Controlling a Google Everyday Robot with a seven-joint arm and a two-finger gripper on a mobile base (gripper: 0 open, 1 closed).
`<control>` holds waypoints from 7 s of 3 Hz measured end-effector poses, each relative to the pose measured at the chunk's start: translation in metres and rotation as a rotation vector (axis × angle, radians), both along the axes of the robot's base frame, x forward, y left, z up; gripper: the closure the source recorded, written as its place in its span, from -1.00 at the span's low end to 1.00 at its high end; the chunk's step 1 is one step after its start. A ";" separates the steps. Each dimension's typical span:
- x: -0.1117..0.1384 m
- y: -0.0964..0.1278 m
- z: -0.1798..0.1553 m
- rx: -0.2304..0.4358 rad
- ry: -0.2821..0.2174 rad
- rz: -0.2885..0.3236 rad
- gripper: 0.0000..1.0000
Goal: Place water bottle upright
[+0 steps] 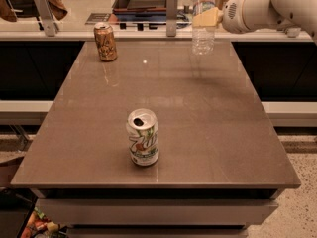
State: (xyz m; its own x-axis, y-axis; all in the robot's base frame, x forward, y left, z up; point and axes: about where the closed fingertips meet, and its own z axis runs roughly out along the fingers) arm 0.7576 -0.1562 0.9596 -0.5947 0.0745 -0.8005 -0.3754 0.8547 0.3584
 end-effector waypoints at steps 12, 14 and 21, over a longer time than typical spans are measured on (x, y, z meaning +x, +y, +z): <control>-0.048 0.061 -0.049 -0.096 -0.551 0.347 1.00; -0.041 0.078 -0.064 -0.071 -0.619 0.307 1.00; -0.040 0.085 -0.075 -0.050 -0.655 0.268 0.66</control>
Offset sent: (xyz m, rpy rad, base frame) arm -0.0257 -0.0005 -0.0002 0.0509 -0.1867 0.3957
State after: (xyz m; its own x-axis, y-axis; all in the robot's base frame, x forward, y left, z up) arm 0.7176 -0.0711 0.8847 0.0176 -0.0533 -0.9984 -0.6997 0.7126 -0.0504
